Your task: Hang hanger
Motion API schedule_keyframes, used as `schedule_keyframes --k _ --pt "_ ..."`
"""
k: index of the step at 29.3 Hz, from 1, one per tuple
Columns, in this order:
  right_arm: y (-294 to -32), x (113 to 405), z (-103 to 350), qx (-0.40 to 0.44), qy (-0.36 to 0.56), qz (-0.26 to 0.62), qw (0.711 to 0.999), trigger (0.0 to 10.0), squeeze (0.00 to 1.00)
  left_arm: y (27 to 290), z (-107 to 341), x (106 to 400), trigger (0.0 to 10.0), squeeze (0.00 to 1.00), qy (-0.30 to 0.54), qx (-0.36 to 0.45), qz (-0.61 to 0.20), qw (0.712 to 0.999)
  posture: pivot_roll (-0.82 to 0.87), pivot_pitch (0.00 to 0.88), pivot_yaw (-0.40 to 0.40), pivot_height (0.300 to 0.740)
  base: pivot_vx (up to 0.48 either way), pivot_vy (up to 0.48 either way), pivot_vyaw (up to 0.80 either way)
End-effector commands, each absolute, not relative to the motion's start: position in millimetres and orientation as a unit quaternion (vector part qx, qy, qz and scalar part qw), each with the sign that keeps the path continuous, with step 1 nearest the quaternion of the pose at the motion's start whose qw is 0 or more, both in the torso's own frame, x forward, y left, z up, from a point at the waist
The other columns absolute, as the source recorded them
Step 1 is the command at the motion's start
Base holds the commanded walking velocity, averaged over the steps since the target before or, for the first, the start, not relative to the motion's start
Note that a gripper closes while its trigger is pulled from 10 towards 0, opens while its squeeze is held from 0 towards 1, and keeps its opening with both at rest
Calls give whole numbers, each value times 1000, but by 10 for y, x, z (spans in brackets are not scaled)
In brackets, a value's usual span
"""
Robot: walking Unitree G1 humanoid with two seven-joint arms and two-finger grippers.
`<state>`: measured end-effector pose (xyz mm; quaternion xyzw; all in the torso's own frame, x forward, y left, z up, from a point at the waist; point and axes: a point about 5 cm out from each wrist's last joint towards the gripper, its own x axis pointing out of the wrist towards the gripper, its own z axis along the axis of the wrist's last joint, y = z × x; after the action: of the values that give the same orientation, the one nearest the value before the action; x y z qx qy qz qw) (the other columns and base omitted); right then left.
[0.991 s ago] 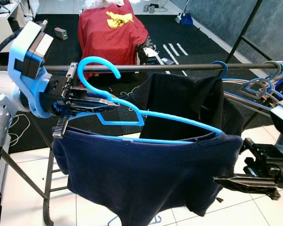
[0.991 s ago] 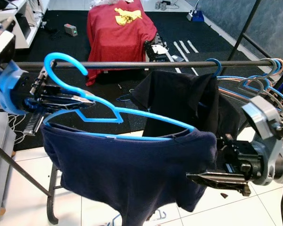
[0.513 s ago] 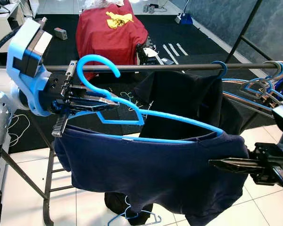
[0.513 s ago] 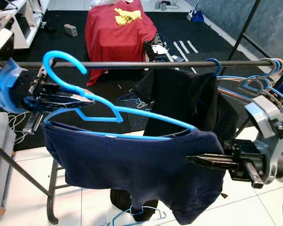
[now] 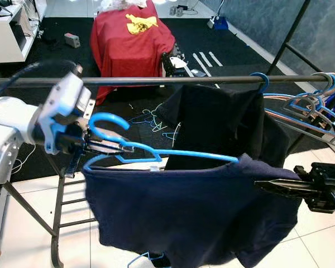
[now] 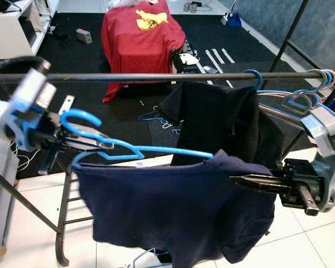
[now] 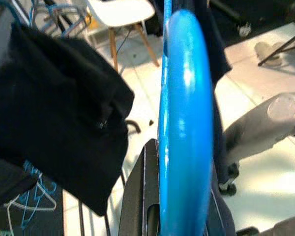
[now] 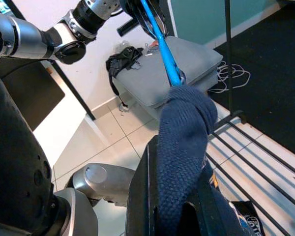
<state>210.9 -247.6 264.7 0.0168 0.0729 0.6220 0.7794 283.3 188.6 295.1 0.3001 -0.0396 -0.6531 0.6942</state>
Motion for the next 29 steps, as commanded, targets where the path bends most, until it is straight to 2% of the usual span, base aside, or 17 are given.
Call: schedule_keyframes --k 1,5,10,13,15,16,18,20,21,22,23,24,26,29 --pt "-2530 2093 2750 1 56 620 782 0 0 1980 2909 2845 10000 0 -4 332 -632 700 39 144 -79 740 0 0 0" --pt "-2537 2097 2752 0 57 620 783 0 0 1970 2868 2858 10000 0 0 340 -629 699 39 144 -79 740 0 0 0" --pt "-2570 2103 2767 -3 52 610 791 0 0 2030 2946 2904 10000 0 -19 319 -617 719 39 147 -77 740 0 0 0" --pt "-2632 2084 2793 -1 41 592 805 0 0 2232 3114 3000 10000 0 -68 269 -569 774 38 150 -74 740 0 0 0" --pt "-2632 2084 2793 -1 41 592 805 0 0 2232 3114 3000 10000 0 -68 269 -569 774 38 150 -74 740 0 0 0" --pt "-2649 2072 2792 1 38 586 809 0 0 2305 3182 3040 10000 0 -91 248 -543 797 37 152 -72 740 0 0 0" --pt "-2649 2072 2792 1 38 586 809 0 0 2305 3182 3040 10000 0 -91 248 -543 797 37 152 -72 740 0 0 0" --pt "-2650 2042 2737 13 33 577 816 0 0 2450 3294 3125 10000 0 -144 183 -479 846 36 154 -72 740 0 0 0" --pt "-2650 2042 2737 13 33 577 816 0 0 2450 3294 3125 10000 0 -144 183 -479 846 36 154 -72 740 0 0 0" --pt "-2607 2036 2666 26 32 575 817 0 0 2451 3374 3155 10000 0 -192 112 -451 864 38 155 -74 740 0 0 0" --pt "-2539 2040 2585 37 31 576 816 0 0 2383 3442 3180 10000 0 -243 26 -431 868 44 154 -75 740 0 0 0" --pt "-2539 2040 2585 37 31 576 816 0 0 2383 3442 3180 10000 0 -243 26 -431 868 44 154 -75 740 0 0 0" --pt "-2374 2094 2475 58 18 579 813 0 0 2099 3505 3221 10000 0 -322 -175 -406 837 49 143 -80 740 0 0 0" --pt "-2374 2094 2475 58 18 579 813 0 0 2099 3505 3221 10000 0 -322 -175 -406 837 49 143 -80 740 0 0 0"
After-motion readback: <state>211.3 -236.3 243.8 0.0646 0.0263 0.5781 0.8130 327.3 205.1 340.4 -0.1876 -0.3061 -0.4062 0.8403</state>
